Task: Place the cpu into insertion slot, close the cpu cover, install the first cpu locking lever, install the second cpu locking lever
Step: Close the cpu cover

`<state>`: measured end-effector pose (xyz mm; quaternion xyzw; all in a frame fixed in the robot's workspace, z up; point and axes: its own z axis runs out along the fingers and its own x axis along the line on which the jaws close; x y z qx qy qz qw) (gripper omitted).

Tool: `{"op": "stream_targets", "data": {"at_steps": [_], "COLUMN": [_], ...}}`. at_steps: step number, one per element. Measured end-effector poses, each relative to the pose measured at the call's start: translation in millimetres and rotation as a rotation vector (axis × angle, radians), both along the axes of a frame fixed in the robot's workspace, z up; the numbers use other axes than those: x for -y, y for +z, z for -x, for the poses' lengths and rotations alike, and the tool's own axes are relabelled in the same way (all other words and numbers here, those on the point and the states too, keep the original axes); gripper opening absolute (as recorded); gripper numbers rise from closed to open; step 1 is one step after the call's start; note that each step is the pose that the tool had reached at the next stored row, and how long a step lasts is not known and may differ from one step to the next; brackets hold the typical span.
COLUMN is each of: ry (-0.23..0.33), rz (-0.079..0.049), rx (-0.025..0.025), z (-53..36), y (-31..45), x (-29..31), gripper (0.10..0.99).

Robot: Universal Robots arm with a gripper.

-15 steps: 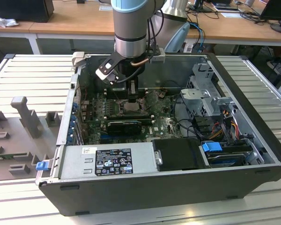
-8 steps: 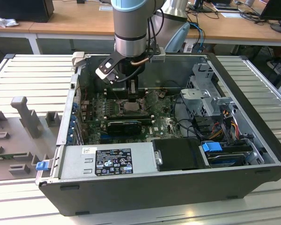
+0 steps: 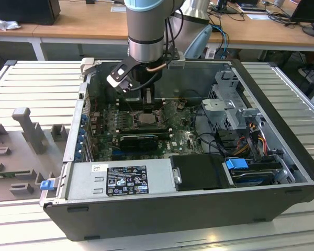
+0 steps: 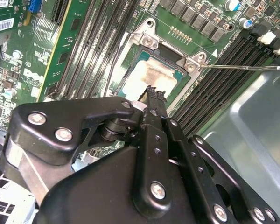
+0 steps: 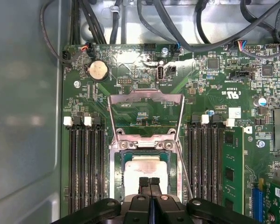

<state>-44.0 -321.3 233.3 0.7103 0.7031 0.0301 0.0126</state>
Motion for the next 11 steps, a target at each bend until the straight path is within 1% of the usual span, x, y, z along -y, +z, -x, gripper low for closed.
{"op": "stream_targets", "data": {"at_steps": [11], "ry": [-0.001], "rz": [0.000], "rx": [-0.0001], "z": [0.0], "y": [2.6], "x": [0.0], "gripper": [0.106]}}
